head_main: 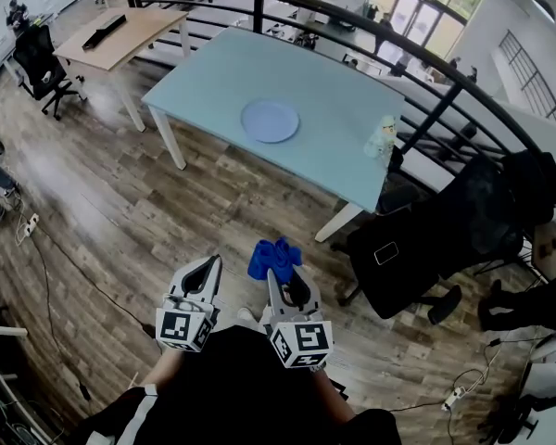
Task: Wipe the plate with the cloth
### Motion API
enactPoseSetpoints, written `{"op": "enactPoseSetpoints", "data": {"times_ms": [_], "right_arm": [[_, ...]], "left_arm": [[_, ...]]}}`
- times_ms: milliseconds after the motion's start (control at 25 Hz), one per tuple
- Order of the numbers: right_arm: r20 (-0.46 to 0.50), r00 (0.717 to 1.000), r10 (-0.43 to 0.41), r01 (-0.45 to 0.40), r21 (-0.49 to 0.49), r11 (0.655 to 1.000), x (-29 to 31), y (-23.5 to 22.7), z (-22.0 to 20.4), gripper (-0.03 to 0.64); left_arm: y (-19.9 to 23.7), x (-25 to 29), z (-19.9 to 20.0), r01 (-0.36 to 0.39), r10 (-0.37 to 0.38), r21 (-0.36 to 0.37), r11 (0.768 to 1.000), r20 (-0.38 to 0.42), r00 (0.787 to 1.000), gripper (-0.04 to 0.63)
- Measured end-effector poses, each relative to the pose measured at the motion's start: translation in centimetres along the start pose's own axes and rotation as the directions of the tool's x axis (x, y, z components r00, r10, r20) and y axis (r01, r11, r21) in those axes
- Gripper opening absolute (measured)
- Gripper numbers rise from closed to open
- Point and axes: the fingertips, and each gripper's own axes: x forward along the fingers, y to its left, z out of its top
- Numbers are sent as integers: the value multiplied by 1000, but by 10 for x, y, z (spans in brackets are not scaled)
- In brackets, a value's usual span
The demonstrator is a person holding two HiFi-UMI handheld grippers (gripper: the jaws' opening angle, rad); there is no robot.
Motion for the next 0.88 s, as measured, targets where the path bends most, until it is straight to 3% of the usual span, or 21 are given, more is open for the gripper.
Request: {"op": "enactPoseSetpoints", "data": {"times_ms": [880], "right_arm": [[-15,1000,-7,7,14,1000,81,-37,12,118]], "left_arm": [[35,77,-10,2,-2,-2,1000,-20,1000,0]]}}
